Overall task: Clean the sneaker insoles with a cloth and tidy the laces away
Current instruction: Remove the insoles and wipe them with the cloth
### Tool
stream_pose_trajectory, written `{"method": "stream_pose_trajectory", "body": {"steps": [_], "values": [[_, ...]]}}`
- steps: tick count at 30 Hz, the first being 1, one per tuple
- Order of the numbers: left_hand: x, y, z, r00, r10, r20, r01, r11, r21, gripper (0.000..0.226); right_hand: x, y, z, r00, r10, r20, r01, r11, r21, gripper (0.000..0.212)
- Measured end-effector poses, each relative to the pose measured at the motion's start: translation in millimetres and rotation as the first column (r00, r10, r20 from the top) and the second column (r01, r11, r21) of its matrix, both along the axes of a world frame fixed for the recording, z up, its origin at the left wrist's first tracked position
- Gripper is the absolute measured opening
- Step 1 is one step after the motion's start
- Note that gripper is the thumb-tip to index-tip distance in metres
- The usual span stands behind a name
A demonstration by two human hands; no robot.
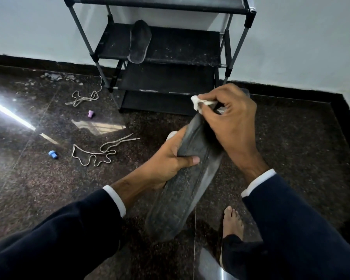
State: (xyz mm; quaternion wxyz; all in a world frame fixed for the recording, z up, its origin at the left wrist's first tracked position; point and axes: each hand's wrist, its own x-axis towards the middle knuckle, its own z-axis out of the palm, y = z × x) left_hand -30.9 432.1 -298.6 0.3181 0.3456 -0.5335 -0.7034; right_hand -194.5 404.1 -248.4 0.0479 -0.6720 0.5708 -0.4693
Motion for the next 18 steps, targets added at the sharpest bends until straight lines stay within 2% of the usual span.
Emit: {"method": "stream_pose_trajectory", "body": {"steps": [2, 5, 7, 9, 12, 18], "values": [[-2, 0, 0, 1.000, -0.003, -0.007, 0.003, 1.000, 0.007, 0.072, -2, 1, 2, 0.999, 0.013, 0.044, -0.014, 1.000, 0.016, 0.012], [4, -11, 3, 0.996, 0.088, -0.032, -0.087, 0.995, 0.044, 0.073, 3, 9, 5, 0.982, 0.183, 0.038, -0.185, 0.981, 0.060, 0.014], [8, -15, 4, 0.991, 0.129, -0.035, -0.127, 0.990, 0.065, 0.070, 8, 13, 3, 0.945, 0.328, -0.015, -0.324, 0.939, 0.114, 0.015], [7, -14, 3, 0.991, 0.131, -0.019, -0.130, 0.990, 0.060, 0.068, 13, 13, -2, 0.899, 0.417, -0.134, -0.396, 0.904, 0.159, 0.015], [6, -13, 5, 0.993, 0.114, -0.019, -0.113, 0.993, 0.039, 0.071, 13, 11, -8, 0.882, 0.409, -0.233, -0.383, 0.911, 0.151, 0.013], [7, -12, 5, 0.997, 0.069, -0.038, -0.068, 0.997, 0.026, 0.073, 8, 7, -8, 0.945, 0.244, -0.216, -0.241, 0.970, 0.043, 0.007]]}}
